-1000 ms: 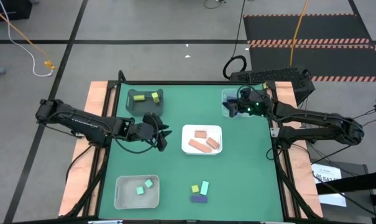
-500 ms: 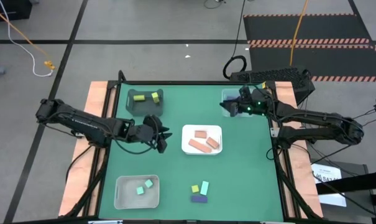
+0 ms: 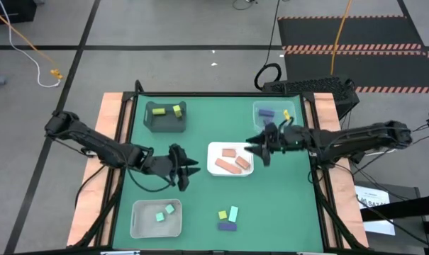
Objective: Sort & place blocks by color
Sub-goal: Put the blue block into the gray bin
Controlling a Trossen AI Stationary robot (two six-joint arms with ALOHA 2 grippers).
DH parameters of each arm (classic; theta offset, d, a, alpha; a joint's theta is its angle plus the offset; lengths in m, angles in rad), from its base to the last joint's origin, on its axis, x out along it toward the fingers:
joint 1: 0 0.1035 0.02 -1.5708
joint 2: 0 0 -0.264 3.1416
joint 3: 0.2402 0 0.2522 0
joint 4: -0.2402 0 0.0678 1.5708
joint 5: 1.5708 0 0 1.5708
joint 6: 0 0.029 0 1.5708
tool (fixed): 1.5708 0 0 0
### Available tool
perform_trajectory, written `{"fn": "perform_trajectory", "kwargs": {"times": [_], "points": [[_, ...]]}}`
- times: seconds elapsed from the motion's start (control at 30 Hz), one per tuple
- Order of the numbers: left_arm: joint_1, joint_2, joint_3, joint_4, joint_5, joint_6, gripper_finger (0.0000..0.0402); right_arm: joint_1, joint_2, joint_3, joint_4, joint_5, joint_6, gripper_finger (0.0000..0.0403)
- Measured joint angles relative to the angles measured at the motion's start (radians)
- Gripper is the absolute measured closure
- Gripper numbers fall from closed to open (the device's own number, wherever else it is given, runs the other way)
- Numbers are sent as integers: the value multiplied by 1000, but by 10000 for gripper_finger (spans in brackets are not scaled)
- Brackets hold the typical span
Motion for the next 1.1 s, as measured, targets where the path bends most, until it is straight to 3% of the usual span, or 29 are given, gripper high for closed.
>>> {"fn": "perform_trajectory", "kwargs": {"times": [0.23,0.5,0.63,0.8,1.1], "points": [[-46,11,0,41,0,-49,261,199,115,3,72,100,-107,204],[-86,11,0,95,0,-52,261,346,357,115,74,103,-285,204],[-101,11,0,95,-1,-61,261,393,479,207,-14,97,-404,204],[-119,11,0,95,-1,-78,261,417,588,312,-140,17,-482,204],[-167,11,0,100,-1,-107,261,435,757,441,-154,-163,-538,204]]}}
